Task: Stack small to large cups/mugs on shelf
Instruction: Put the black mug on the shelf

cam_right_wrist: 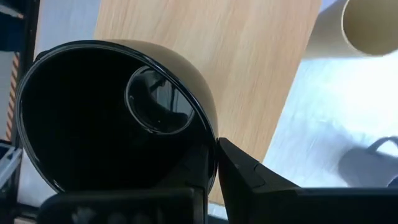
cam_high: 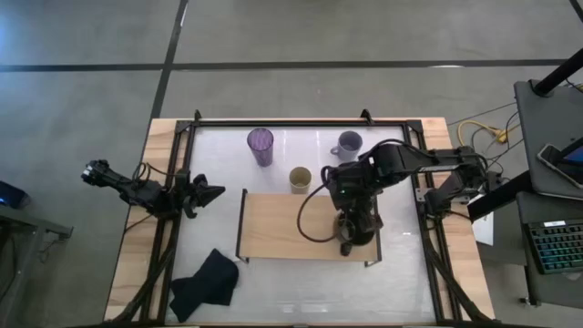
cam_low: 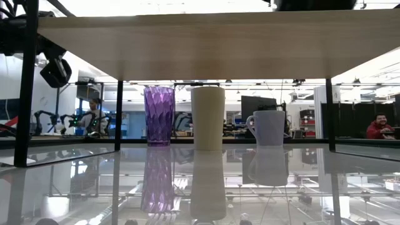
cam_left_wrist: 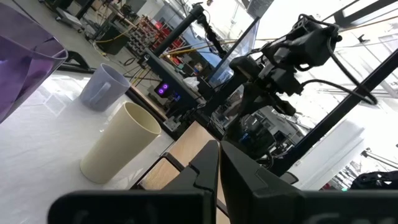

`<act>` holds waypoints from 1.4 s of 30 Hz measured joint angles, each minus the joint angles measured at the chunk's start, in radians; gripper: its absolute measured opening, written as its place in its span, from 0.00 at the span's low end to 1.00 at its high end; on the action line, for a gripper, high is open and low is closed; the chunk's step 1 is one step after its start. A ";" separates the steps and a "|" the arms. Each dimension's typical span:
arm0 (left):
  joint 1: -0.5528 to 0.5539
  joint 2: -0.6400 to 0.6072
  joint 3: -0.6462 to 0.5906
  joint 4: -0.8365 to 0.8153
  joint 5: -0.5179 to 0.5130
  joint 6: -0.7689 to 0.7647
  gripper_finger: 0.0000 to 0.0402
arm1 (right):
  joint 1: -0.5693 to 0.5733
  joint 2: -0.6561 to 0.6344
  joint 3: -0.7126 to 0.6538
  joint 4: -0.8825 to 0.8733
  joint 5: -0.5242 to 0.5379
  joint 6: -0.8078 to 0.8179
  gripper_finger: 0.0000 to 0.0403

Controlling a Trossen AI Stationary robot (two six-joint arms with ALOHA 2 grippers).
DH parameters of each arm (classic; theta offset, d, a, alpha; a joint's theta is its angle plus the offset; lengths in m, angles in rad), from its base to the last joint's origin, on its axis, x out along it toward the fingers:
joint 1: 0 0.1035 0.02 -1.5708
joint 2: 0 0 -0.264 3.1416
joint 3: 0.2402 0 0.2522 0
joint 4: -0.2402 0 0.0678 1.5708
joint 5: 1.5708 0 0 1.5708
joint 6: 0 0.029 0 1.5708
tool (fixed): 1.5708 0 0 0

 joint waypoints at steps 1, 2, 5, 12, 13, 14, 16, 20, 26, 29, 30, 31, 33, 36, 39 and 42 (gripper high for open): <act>0.000 0.000 0.000 0.000 0.000 0.000 0.00 | 0.000 -0.008 -0.008 0.000 0.000 0.012 0.04; 0.000 0.000 0.000 0.000 0.000 0.000 0.00 | 0.000 -0.017 -0.012 0.003 0.001 0.024 0.04; 0.000 0.000 0.000 0.000 -0.007 0.000 0.00 | -0.001 -0.043 -0.030 0.005 0.001 0.055 0.04; 0.000 0.003 0.000 -0.002 -0.032 0.001 0.00 | -0.001 -0.045 -0.094 0.008 -0.005 0.068 0.04; 0.000 0.003 0.000 0.001 -0.032 0.001 0.00 | -0.001 -0.047 -0.103 0.008 -0.006 0.066 0.04; 0.000 0.004 0.000 0.010 -0.032 0.001 0.00 | -0.001 -0.047 -0.109 0.010 -0.006 0.066 0.04; 0.000 0.009 0.000 0.070 -0.032 0.002 0.00 | -0.001 -0.047 -0.116 0.008 -0.008 0.066 0.04; 0.000 0.043 0.005 0.294 0.008 0.147 0.00 | 0.000 -0.054 -0.116 0.004 -0.008 0.072 0.04; 0.000 0.153 0.104 0.366 0.026 0.310 0.00 | 0.000 -0.059 -0.118 0.004 -0.006 0.083 0.04; 0.000 0.233 0.157 0.360 0.051 0.314 0.00 | -0.001 -0.059 -0.120 0.005 -0.004 0.074 0.04; 0.000 0.263 0.178 0.360 0.067 0.314 0.00 | -0.002 -0.059 -0.120 0.005 -0.003 0.074 0.04; 0.000 0.295 0.201 0.362 0.083 0.314 0.00 | -0.003 -0.059 -0.120 0.005 -0.003 0.073 0.04; 0.000 0.364 0.252 0.360 0.103 0.314 0.00 | -0.006 -0.059 -0.120 0.004 -0.003 0.069 0.04; 0.001 0.459 0.339 0.357 0.124 0.315 0.00 | -0.012 -0.059 -0.120 0.004 -0.001 0.066 0.04; 0.006 0.611 0.421 0.342 0.146 0.315 0.00 | -0.015 -0.059 -0.121 0.003 0.001 0.065 0.04; 0.031 0.751 0.487 0.297 0.150 0.331 0.00 | -0.018 -0.059 -0.122 0.004 0.001 0.058 0.04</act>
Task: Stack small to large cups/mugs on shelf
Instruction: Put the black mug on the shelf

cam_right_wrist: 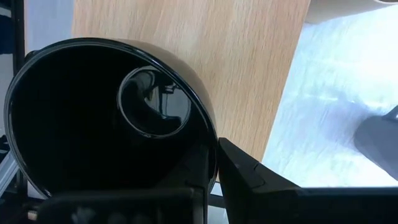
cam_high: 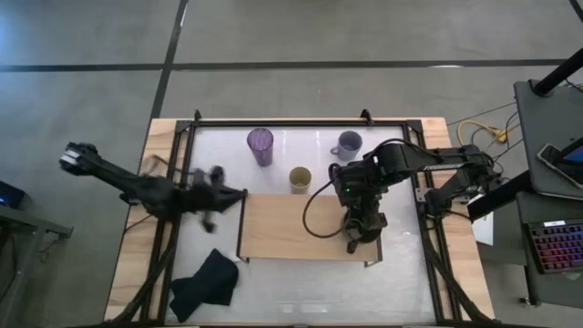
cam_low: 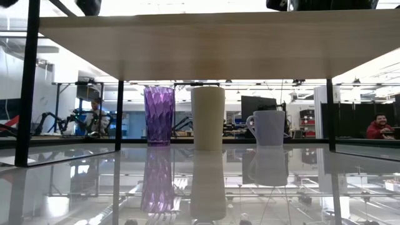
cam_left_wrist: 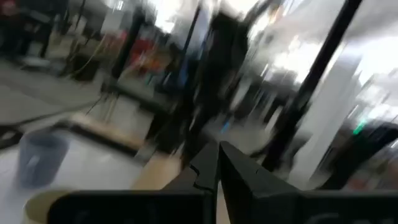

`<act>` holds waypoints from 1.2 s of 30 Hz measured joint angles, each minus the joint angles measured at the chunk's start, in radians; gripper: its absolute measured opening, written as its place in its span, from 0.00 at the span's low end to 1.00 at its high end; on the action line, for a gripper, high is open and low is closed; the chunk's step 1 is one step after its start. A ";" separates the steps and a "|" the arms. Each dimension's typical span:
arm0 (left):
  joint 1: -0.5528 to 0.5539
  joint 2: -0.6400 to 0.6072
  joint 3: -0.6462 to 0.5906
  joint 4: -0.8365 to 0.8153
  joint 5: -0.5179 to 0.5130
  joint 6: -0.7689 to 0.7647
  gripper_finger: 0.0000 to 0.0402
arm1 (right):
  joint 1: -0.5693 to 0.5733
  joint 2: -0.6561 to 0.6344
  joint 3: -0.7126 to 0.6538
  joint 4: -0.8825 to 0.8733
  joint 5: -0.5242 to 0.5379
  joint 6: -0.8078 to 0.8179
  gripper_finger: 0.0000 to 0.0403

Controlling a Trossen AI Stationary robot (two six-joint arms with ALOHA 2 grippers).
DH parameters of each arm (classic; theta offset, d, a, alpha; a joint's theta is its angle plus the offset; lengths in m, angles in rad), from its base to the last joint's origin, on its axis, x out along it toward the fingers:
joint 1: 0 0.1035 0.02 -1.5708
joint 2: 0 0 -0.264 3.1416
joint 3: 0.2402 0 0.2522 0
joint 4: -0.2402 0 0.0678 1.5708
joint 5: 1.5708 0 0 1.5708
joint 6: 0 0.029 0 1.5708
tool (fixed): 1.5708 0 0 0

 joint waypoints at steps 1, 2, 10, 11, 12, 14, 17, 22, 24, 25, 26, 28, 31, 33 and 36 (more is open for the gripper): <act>0.010 0.044 0.023 -0.010 0.012 0.005 0.00 | 0.000 0.000 0.000 0.001 0.000 0.000 0.04; 0.023 0.085 0.038 -0.031 0.033 0.010 0.00 | -0.002 0.000 0.000 0.002 0.000 0.000 0.04; 0.122 0.336 0.171 -0.022 0.226 0.018 0.00 | -0.002 0.000 0.000 0.000 -0.001 0.002 0.04; 0.123 0.361 0.178 -0.037 0.226 0.027 0.00 | -0.002 0.000 0.000 -0.001 -0.004 0.003 0.04; 0.123 0.387 0.195 -0.032 0.232 0.034 0.00 | -0.002 0.000 -0.001 0.001 -0.006 0.007 0.04; 0.125 0.426 0.224 -0.015 0.247 0.035 0.00 | -0.002 0.000 -0.002 0.000 -0.008 0.016 0.04; 0.125 0.507 0.292 -0.017 0.271 -0.008 0.00 | -0.002 0.001 -0.002 0.002 -0.008 0.015 0.04; 0.120 0.655 0.465 -0.022 0.282 0.012 0.00 | -0.002 0.001 -0.003 0.002 -0.008 -0.007 0.04; 0.120 0.724 0.537 -0.019 0.283 0.016 0.00 | -0.002 0.001 -0.003 0.002 -0.008 -0.010 0.04; 0.120 0.758 0.569 -0.034 0.288 0.016 0.00 | -0.002 0.001 -0.003 0.002 -0.008 -0.011 0.04; 0.117 0.792 0.603 -0.050 0.298 0.016 0.00 | -0.002 0.001 -0.003 0.002 -0.008 -0.011 0.04; 0.111 0.846 0.657 -0.095 0.309 0.009 0.00 | -0.002 -0.002 -0.004 0.001 -0.008 -0.012 0.04; 0.090 0.918 0.716 -0.123 0.310 -0.017 0.00 | -0.002 -0.009 -0.005 0.001 -0.008 -0.020 0.04; 0.078 0.960 0.747 -0.123 0.309 -0.034 0.00 | -0.002 -0.013 -0.005 -0.001 -0.007 -0.022 0.04; 0.066 1.008 0.787 -0.123 0.278 -0.036 0.00 | -0.002 -0.016 -0.005 -0.002 -0.007 -0.017 0.04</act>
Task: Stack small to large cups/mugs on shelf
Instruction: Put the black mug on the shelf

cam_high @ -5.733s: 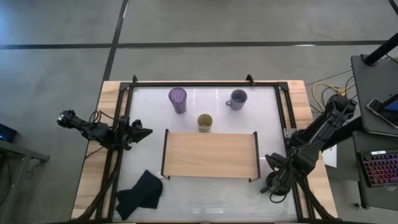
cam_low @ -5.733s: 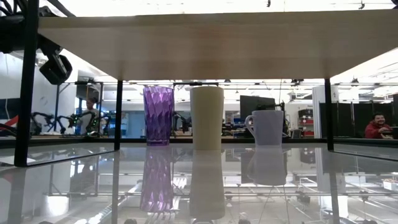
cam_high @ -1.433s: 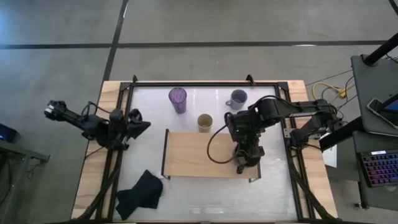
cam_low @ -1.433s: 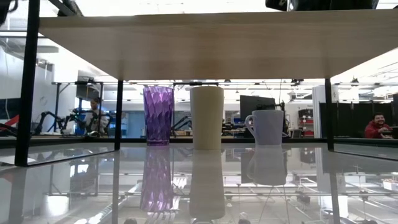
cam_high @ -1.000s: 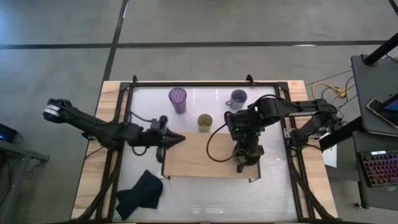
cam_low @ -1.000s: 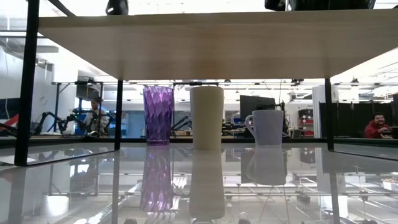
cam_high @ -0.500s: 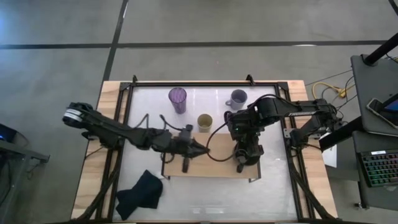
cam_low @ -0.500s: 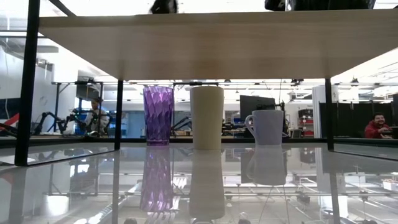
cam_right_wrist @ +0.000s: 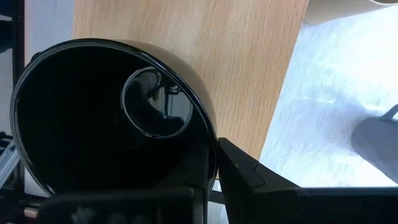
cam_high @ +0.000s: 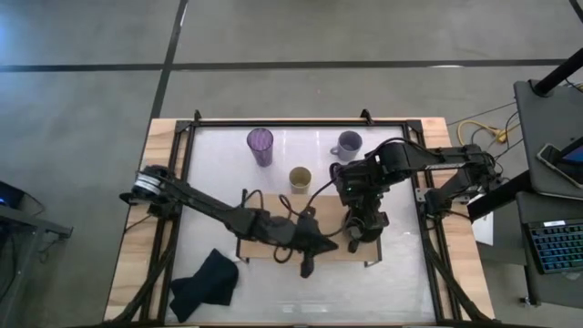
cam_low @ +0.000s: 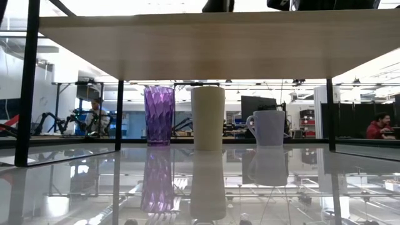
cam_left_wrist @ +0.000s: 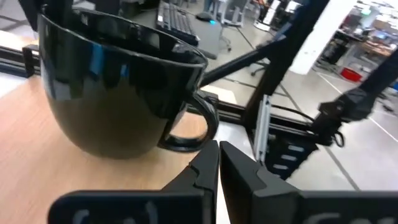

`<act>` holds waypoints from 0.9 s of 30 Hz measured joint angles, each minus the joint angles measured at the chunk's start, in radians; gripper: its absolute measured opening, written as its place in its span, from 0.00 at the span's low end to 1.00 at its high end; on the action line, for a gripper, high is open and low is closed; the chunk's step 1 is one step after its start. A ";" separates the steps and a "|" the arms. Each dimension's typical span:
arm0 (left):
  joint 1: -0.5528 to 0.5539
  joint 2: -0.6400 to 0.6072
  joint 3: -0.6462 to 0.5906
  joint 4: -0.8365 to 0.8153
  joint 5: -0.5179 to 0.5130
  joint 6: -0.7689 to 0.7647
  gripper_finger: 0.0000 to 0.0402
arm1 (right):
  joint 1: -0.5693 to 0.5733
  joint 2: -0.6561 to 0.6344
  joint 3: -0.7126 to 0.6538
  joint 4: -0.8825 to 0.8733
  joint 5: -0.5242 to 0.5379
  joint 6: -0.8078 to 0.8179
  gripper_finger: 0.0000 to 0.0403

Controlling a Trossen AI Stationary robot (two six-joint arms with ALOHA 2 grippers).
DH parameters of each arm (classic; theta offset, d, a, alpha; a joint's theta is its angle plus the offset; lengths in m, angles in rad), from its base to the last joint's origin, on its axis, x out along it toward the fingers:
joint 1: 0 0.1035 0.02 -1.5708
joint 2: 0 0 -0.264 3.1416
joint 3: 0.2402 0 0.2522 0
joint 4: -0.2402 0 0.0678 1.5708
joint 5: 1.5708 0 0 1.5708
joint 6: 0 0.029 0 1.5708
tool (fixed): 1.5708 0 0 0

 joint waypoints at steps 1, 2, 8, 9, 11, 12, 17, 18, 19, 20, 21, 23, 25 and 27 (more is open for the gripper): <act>-0.001 0.010 0.012 0.000 -0.016 0.000 0.00 | 0.000 -0.001 0.000 0.000 0.000 0.003 0.05; -0.002 0.020 0.023 0.001 -0.024 0.000 0.00 | 0.000 -0.001 0.000 0.000 0.000 0.004 0.05; -0.004 0.086 0.085 0.035 -0.040 -0.002 0.00 | 0.000 -0.002 0.000 0.005 -0.001 0.002 0.09; -0.005 0.094 0.092 0.031 -0.041 -0.003 0.00 | 0.000 -0.002 0.000 0.003 0.000 -0.001 0.09; -0.007 0.110 0.108 0.036 -0.041 -0.006 0.00 | 0.000 -0.002 0.000 0.003 0.000 -0.002 0.09; -0.009 0.116 0.112 0.033 -0.041 -0.006 0.00 | 0.000 -0.002 0.000 0.003 0.000 -0.002 0.09; -0.015 0.133 0.126 0.032 -0.041 -0.008 0.00 | 0.000 -0.002 0.000 0.003 0.009 -0.006 0.09; -0.015 0.133 0.127 0.032 -0.041 -0.008 0.00 | 0.000 -0.002 0.000 0.002 0.009 -0.012 0.09; -0.015 0.132 0.127 0.032 -0.041 -0.008 0.00 | -0.001 -0.002 0.000 0.004 0.010 -0.020 0.09; -0.015 0.131 0.127 0.033 -0.041 -0.008 0.00 | -0.001 -0.002 0.000 0.007 0.011 -0.025 0.09; -0.015 0.131 0.127 0.037 -0.042 -0.008 0.00 | -0.001 -0.002 0.000 0.013 0.011 -0.027 0.09; -0.015 0.129 0.127 0.039 -0.042 -0.008 0.00 | -0.002 -0.002 0.000 0.022 0.011 -0.028 0.09; -0.015 0.129 0.126 0.063 -0.042 -0.008 0.00 | -0.002 -0.002 0.000 0.025 0.011 -0.031 0.09; -0.015 0.130 0.126 0.088 -0.042 -0.008 0.00 | -0.003 -0.002 0.000 0.026 0.016 -0.033 0.09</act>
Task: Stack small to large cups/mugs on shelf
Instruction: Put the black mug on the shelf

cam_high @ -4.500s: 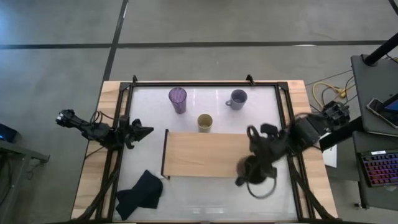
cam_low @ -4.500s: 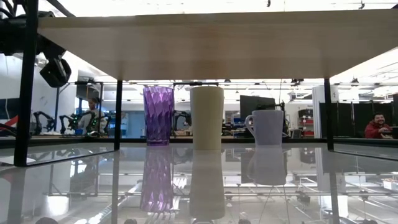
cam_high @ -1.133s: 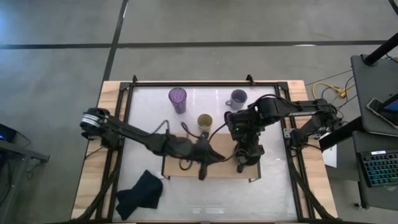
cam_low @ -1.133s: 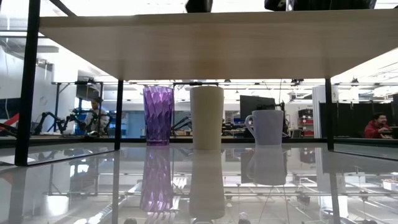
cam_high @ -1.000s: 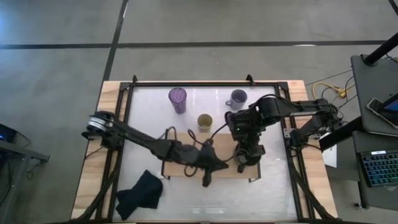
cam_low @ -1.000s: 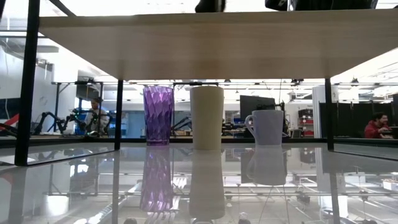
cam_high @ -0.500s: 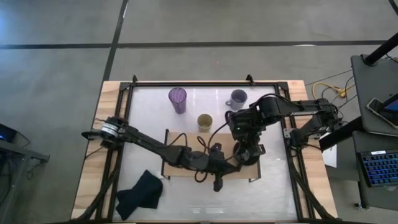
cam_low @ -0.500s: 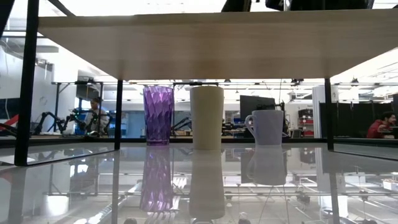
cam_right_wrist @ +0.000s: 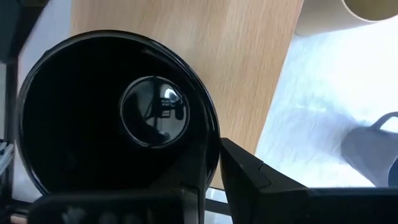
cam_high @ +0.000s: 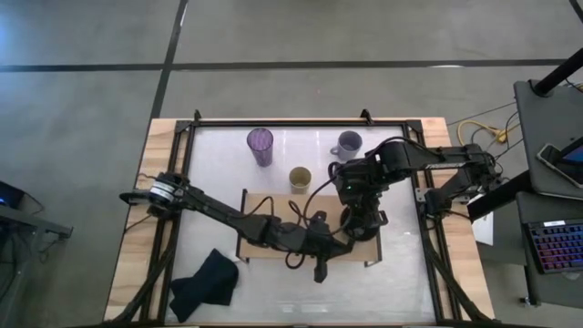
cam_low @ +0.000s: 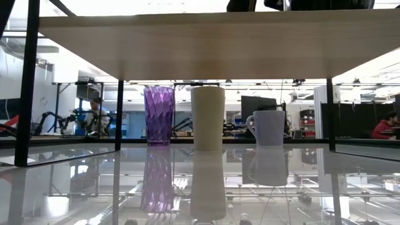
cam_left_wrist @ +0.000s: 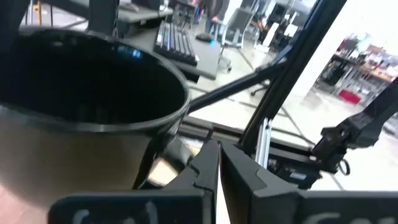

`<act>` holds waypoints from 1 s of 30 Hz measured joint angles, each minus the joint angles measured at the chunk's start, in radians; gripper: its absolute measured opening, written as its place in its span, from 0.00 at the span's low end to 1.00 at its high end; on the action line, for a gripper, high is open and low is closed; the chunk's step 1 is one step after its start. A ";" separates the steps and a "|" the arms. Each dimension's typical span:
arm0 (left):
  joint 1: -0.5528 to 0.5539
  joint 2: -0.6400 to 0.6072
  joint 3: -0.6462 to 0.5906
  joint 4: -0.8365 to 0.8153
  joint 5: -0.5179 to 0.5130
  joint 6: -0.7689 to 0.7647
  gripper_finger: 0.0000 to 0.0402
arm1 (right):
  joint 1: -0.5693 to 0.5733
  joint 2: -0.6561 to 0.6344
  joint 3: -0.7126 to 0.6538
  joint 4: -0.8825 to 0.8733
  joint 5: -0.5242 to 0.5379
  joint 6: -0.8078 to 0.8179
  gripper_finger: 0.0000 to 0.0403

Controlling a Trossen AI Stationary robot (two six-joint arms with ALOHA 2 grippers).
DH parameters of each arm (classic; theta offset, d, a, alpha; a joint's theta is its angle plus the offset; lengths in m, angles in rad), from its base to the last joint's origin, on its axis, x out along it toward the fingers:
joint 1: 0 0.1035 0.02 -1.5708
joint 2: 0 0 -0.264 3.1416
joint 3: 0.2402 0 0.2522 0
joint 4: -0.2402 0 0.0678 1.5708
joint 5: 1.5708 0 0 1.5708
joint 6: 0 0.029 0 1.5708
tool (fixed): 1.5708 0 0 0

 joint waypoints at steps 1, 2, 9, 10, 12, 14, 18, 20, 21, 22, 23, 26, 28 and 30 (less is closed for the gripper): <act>0.000 0.000 0.000 0.006 0.000 -0.001 0.00 | -0.001 -0.001 0.000 0.000 0.003 -0.003 0.09; 0.000 0.001 0.000 0.005 0.000 -0.001 0.00 | -0.001 -0.001 0.000 0.001 0.003 -0.004 0.09; 0.001 0.006 -0.001 0.022 0.000 0.000 0.00 | -0.005 -0.007 0.001 0.007 0.018 -0.015 0.09; 0.001 0.006 -0.001 0.023 0.000 0.000 0.00 | -0.005 -0.007 0.001 0.008 0.018 -0.016 0.09; 0.000 0.006 -0.001 0.019 0.000 0.000 0.00 | -0.005 -0.007 0.001 0.007 0.018 -0.021 0.10; 0.001 0.006 -0.001 0.019 0.000 0.000 0.00 | -0.005 -0.008 0.003 0.005 0.018 -0.021 0.10; 0.000 0.006 -0.001 0.018 0.002 0.001 0.00 | -0.005 -0.012 0.023 -0.018 0.018 -0.016 0.10; 0.000 0.006 -0.001 0.017 0.004 0.001 0.00 | -0.005 -0.013 0.037 -0.024 0.018 -0.009 0.10; 0.000 0.006 -0.001 0.011 0.005 0.001 0.00 | -0.005 -0.013 0.045 -0.024 0.018 0.000 0.10; 0.000 0.006 -0.001 -0.001 0.005 0.001 0.00 | -0.005 -0.014 0.055 -0.024 0.018 0.010 0.10; 0.000 0.006 -0.001 -0.015 0.006 0.000 0.00 | -0.005 -0.017 0.064 -0.023 0.018 0.018 0.10; -0.002 0.006 -0.003 -0.038 0.006 -0.010 0.00 | -0.005 -0.028 0.093 -0.023 0.018 0.038 0.10; -0.005 0.006 -0.006 -0.034 0.007 -0.025 0.00 | -0.005 -0.038 0.110 -0.023 0.018 0.050 0.10; -0.008 0.006 -0.012 -0.035 0.007 -0.025 0.00 | -0.005 -0.051 0.120 -0.023 0.018 0.066 0.10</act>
